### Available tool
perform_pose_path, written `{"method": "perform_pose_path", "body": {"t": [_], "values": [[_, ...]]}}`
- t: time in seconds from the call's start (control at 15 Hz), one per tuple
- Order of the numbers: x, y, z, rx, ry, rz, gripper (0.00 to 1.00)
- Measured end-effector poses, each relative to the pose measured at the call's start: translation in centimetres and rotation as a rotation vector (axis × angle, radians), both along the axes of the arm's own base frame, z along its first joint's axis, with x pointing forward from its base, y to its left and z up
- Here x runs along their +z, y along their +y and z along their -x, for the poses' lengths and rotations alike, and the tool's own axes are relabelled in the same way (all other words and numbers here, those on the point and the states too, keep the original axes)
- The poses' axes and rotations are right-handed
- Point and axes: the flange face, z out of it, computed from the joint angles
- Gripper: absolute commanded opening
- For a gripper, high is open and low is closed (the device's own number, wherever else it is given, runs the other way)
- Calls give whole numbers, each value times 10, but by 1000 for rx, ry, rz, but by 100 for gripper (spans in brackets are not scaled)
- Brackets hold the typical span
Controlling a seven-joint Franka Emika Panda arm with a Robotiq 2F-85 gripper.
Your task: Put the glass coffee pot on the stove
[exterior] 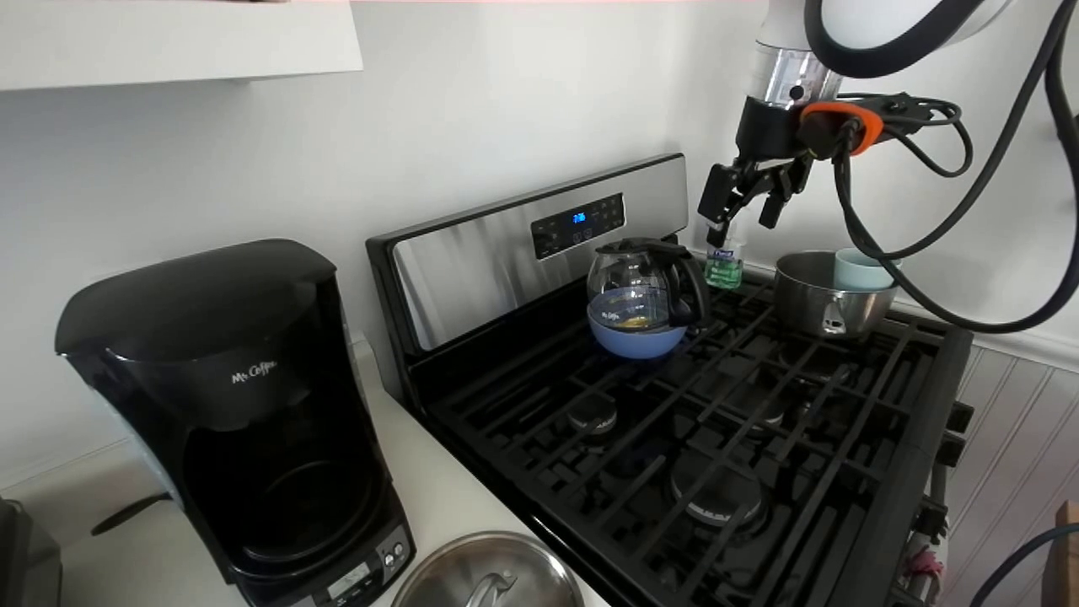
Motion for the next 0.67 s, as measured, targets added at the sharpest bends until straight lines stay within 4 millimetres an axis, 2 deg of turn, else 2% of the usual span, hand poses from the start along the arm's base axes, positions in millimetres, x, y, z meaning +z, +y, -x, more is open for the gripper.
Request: {"method": "perform_pose_path", "body": {"t": [0.33,0.67], "values": [[-2,-2,-6,5,-17,8,100],[-17,-8,-30,73,-7,7,100]]}}
